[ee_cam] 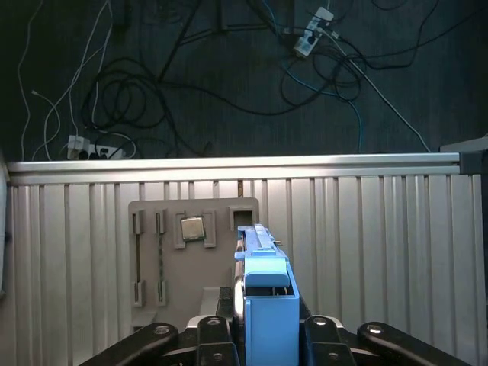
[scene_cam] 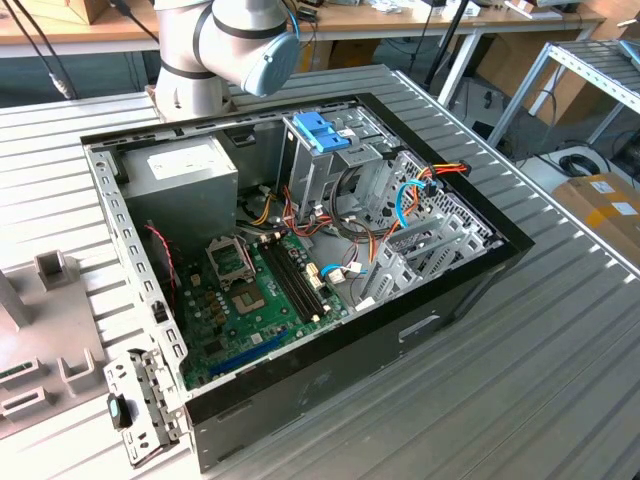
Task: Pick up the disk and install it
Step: 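Pick up the disk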
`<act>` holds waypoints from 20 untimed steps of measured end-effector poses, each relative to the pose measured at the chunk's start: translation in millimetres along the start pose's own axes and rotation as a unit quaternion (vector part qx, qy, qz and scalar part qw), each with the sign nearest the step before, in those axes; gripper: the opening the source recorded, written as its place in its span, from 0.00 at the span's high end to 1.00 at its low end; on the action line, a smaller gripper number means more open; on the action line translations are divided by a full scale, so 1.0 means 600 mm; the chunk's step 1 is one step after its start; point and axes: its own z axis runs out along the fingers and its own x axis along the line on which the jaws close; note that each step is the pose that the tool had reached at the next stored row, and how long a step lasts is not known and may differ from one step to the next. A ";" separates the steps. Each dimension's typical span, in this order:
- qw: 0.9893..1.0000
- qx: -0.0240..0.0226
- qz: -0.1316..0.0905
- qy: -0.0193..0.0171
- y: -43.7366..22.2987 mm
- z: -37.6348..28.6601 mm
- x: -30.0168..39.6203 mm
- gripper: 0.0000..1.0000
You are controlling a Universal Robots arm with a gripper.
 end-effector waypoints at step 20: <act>1.000 0.000 0.000 0.000 -0.002 -0.010 0.002 0.63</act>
